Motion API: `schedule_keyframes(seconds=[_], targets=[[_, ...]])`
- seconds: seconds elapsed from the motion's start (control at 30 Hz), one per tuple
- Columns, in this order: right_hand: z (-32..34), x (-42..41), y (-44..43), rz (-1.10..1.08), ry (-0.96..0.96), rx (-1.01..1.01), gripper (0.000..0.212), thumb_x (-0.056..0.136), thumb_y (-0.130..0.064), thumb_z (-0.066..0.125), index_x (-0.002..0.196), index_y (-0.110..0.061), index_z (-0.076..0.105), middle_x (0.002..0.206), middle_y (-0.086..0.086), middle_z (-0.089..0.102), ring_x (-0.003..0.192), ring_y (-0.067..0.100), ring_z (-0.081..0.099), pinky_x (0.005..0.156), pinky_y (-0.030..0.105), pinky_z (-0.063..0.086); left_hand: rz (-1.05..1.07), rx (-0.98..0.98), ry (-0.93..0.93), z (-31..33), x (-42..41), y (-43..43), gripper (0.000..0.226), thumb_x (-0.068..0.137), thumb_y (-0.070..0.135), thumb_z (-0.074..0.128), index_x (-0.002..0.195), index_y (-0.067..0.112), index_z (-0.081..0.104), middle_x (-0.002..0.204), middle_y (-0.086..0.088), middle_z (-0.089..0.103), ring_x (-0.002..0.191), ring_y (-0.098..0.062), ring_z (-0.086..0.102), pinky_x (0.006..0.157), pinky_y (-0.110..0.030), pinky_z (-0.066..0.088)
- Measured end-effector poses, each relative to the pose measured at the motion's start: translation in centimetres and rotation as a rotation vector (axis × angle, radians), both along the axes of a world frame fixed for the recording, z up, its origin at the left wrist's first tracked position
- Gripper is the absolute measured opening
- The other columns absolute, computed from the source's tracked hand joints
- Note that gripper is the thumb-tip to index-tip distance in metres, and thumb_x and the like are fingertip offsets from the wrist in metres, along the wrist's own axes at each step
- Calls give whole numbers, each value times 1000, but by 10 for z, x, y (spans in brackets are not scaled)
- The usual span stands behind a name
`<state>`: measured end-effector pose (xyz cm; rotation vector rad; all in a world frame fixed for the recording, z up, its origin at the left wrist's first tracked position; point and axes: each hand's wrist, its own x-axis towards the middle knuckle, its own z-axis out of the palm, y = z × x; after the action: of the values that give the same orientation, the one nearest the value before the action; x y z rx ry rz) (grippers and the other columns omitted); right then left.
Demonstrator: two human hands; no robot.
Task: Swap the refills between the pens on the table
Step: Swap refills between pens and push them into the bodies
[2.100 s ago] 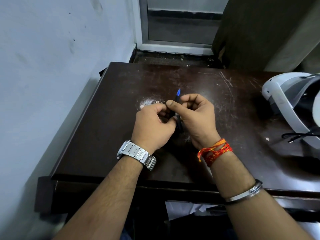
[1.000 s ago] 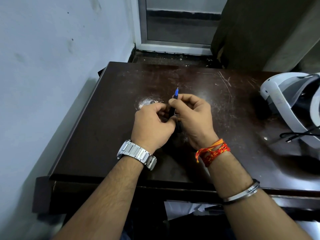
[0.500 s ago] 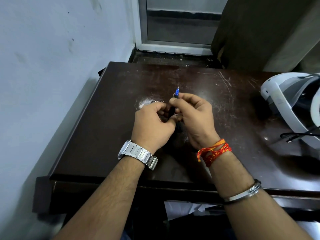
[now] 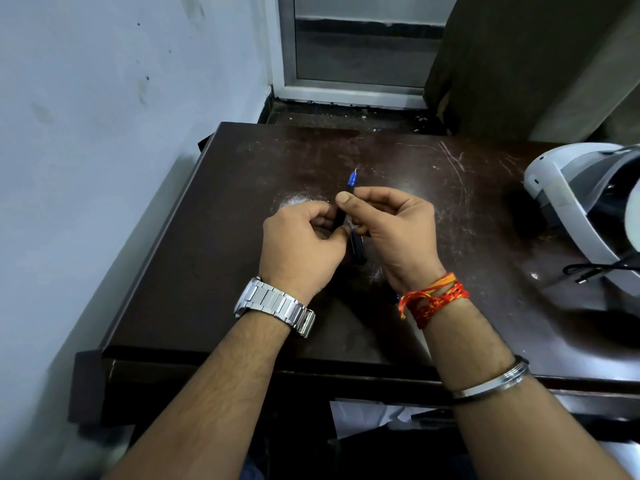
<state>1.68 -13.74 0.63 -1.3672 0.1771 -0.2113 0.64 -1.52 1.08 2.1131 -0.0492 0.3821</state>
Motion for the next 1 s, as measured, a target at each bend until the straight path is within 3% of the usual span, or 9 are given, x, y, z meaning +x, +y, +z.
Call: schedule_keyframes(seconds=[0.07, 0.2, 0.37, 0.47, 0.53, 0.6, 0.7, 0.77, 1.0], targets=[[0, 2, -4, -44, 40, -81, 18, 84, -31, 77, 76, -14, 75, 69, 0, 72, 58, 7, 63, 55, 22, 53, 55, -46, 6, -1, 2, 1, 14, 68, 20, 82, 77, 27, 74, 61, 17, 65, 53, 6, 62, 50, -2, 43], [-3, -3, -13, -84, 115, -925, 21, 82, -39, 72, 82, -18, 75, 68, -11, 66, 68, 5, 63, 71, 22, 53, 118, -104, 17, -3, 4, 4, 19, 68, 19, 83, 72, 31, 70, 59, 16, 63, 52, 8, 61, 48, 0, 39], [-6, -6, -2, 59, 225, -1163, 19, 76, -29, 76, 76, -11, 70, 78, 8, 66, 77, 27, 66, 65, 28, 49, 92, -81, 49, -5, 4, 2, 19, 68, 21, 83, 71, 31, 68, 59, 17, 62, 51, 9, 61, 50, 2, 39], [-6, -5, -2, -11, 176, -1099, 13, 79, -24, 72, 80, -11, 73, 77, 5, 67, 77, 24, 67, 68, 26, 50, 73, -52, 69, -6, 3, 2, 14, 68, 22, 83, 78, 23, 73, 62, 16, 65, 55, 7, 63, 53, 2, 40], [-3, -6, -2, -174, 64, -949, 11, 78, -23, 73, 83, -14, 76, 68, -8, 65, 71, 12, 66, 70, 19, 49, 43, -48, 80, -5, 2, 2, 14, 68, 22, 82, 75, 26, 71, 62, 16, 66, 54, 5, 63, 55, 1, 42], [3, -4, -3, -327, -50, -684, 11, 79, -22, 75, 90, -19, 76, 67, -16, 64, 65, 0, 64, 71, 15, 52, 10, -46, 97, -5, 0, 1, 13, 67, 22, 82, 72, 27, 71, 62, 16, 66, 52, 4, 63, 56, -2, 44], [9, -1, -6, -352, -122, -222, 13, 85, -16, 76, 96, -21, 70, 77, -10, 71, 72, 3, 70, 67, 25, 59, -33, -25, 116, -5, -4, -3, 12, 66, 24, 81, 71, 27, 72, 62, 16, 67, 51, 5, 61, 53, -5, 45], [11, 0, -7, -345, -147, -60, 16, 87, -13, 75, 101, -17, 69, 80, -6, 73, 71, 4, 70, 60, 23, 57, -64, -13, 121, -5, -7, -6, 13, 66, 23, 81, 68, 29, 70, 60, 16, 66, 51, 6, 61, 51, -3, 43], [10, 1, -7, -283, -160, 1, 19, 89, -10, 72, 107, -11, 67, 89, 2, 74, 78, 9, 71, 62, 21, 57, -89, -3, 132, -5, -8, -7, 16, 65, 20, 79, 64, 30, 67, 58, 16, 65, 51, 5, 61, 51, -2, 42]])
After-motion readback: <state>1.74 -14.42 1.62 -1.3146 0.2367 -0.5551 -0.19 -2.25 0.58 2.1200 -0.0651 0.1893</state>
